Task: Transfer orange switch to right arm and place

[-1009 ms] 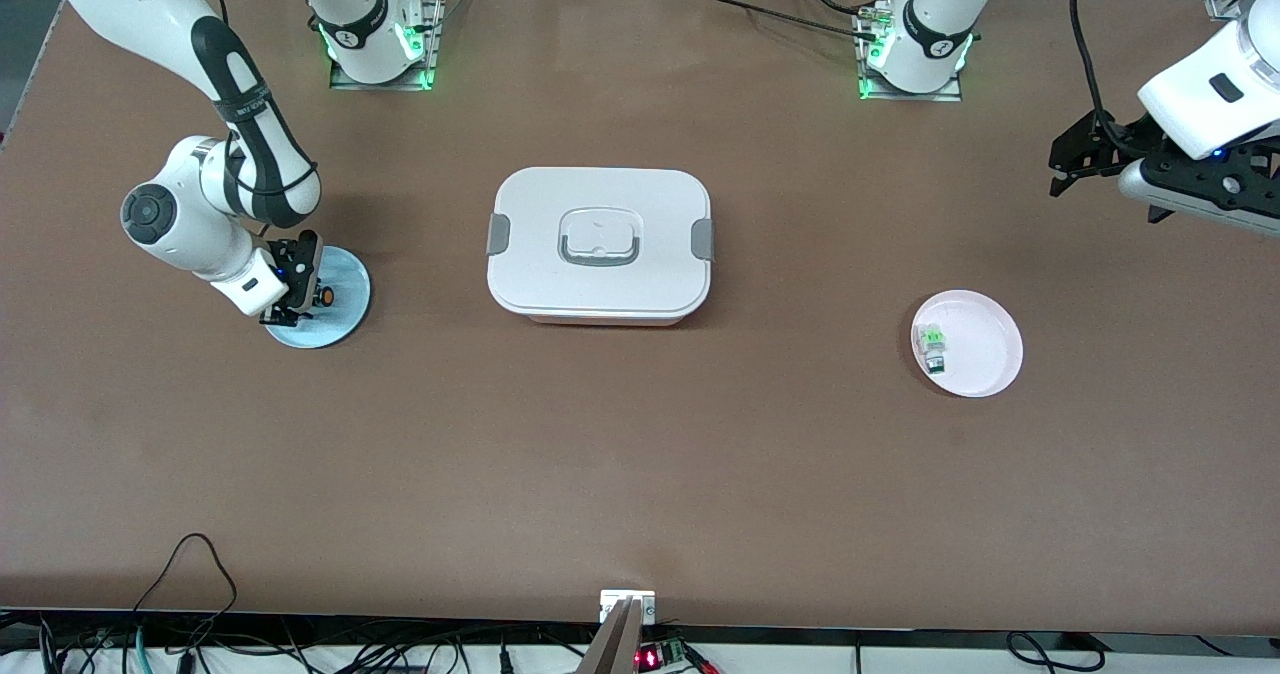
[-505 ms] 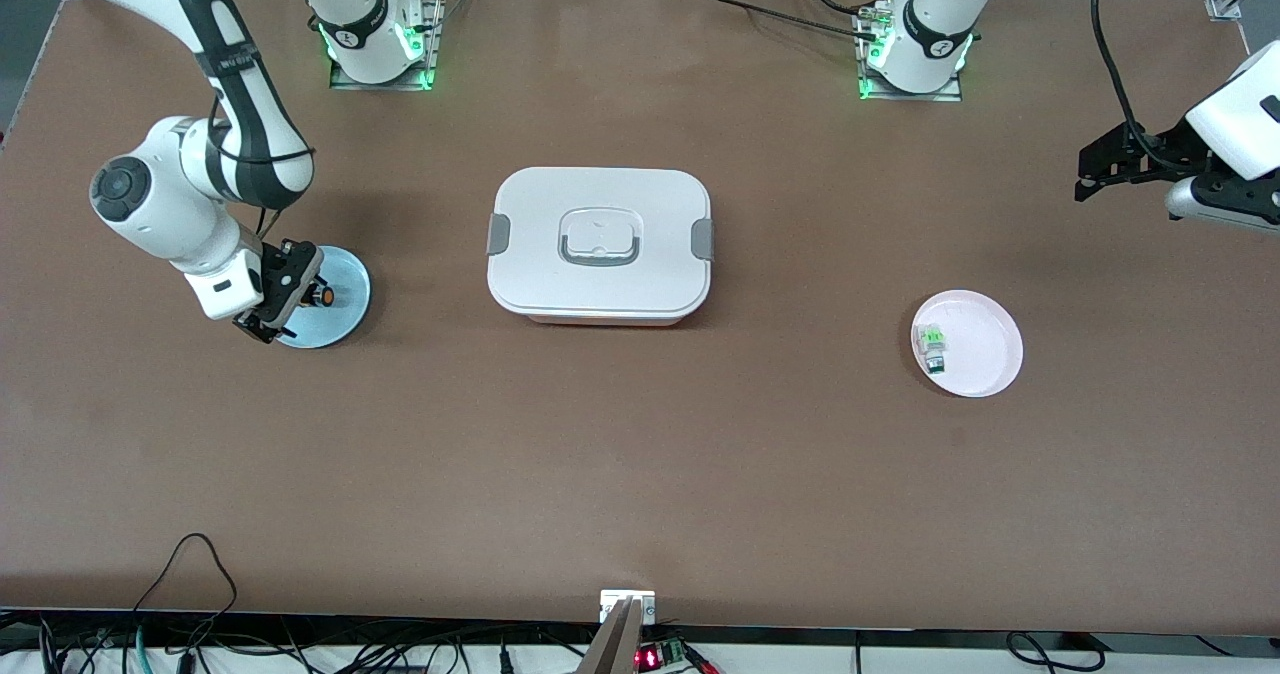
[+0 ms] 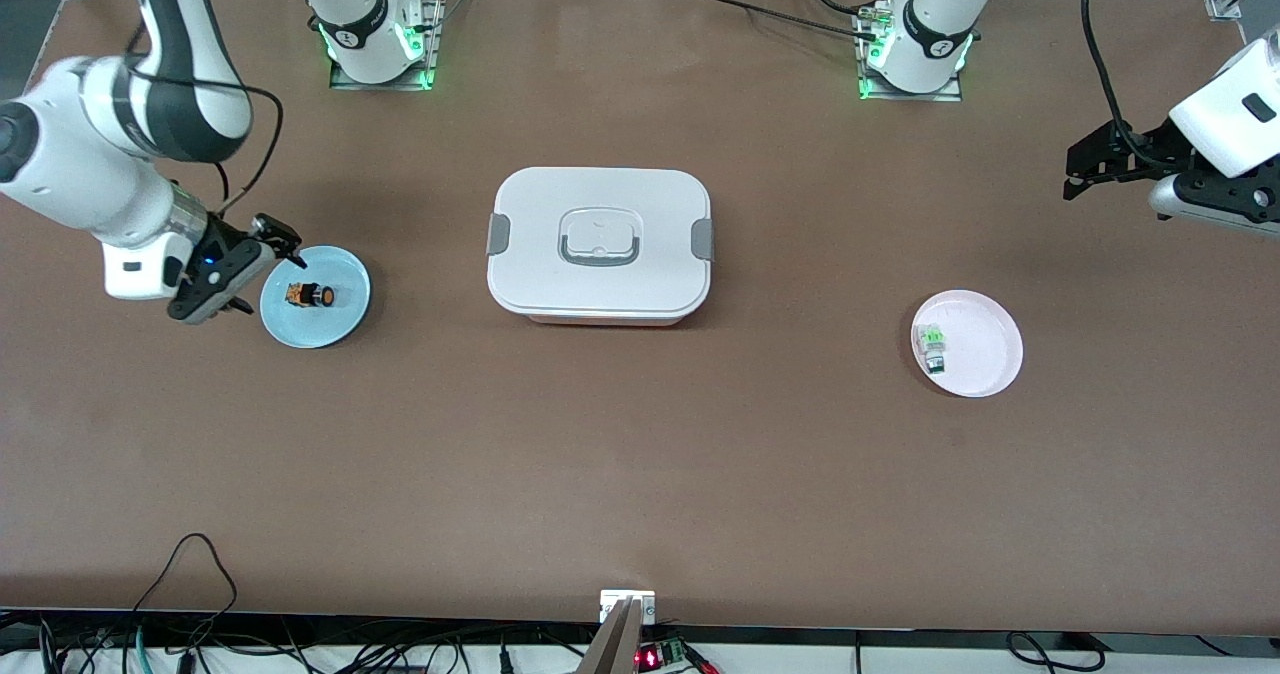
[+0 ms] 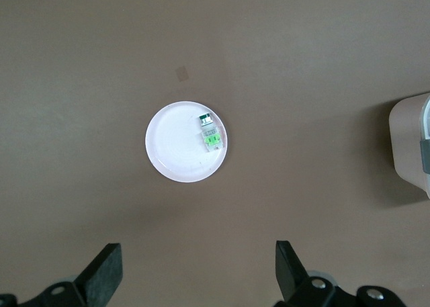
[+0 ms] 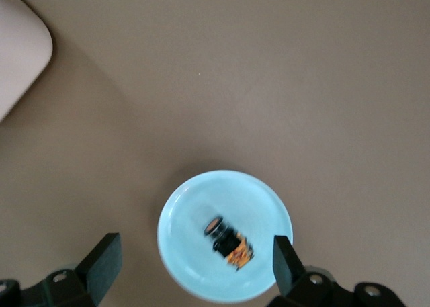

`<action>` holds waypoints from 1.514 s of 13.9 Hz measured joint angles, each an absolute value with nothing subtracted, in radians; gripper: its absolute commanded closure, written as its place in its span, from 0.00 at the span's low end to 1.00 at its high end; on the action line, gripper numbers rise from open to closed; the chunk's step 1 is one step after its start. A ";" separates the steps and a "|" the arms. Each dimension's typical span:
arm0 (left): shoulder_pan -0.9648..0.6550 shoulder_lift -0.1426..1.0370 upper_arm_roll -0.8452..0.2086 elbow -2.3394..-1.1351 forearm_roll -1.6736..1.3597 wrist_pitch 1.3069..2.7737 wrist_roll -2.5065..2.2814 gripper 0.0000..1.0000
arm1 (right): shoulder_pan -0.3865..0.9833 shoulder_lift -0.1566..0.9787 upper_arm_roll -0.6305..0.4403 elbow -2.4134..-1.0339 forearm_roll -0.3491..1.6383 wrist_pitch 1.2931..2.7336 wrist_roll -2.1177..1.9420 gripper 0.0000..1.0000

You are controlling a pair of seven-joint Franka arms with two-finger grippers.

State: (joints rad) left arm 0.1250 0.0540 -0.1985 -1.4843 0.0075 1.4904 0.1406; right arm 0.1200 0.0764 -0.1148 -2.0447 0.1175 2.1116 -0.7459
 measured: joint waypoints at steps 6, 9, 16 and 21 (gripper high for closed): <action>0.127 0.054 -0.194 -1.484 0.007 1.490 0.063 0.00 | 0.048 -0.025 -0.003 -1.905 0.048 1.840 -0.445 0.00; 0.129 0.054 -0.189 -1.484 0.007 1.490 0.063 0.00 | 0.018 -0.043 0.021 -1.788 0.028 1.683 -0.270 0.00; 0.130 0.076 -0.185 -1.469 0.007 1.494 0.063 0.00 | 0.012 -0.044 0.018 -1.621 0.028 1.531 0.007 0.00; 0.132 0.088 -0.184 -1.465 0.007 1.495 0.063 0.00 | 0.011 -0.027 0.012 -1.575 0.028 1.532 0.034 0.00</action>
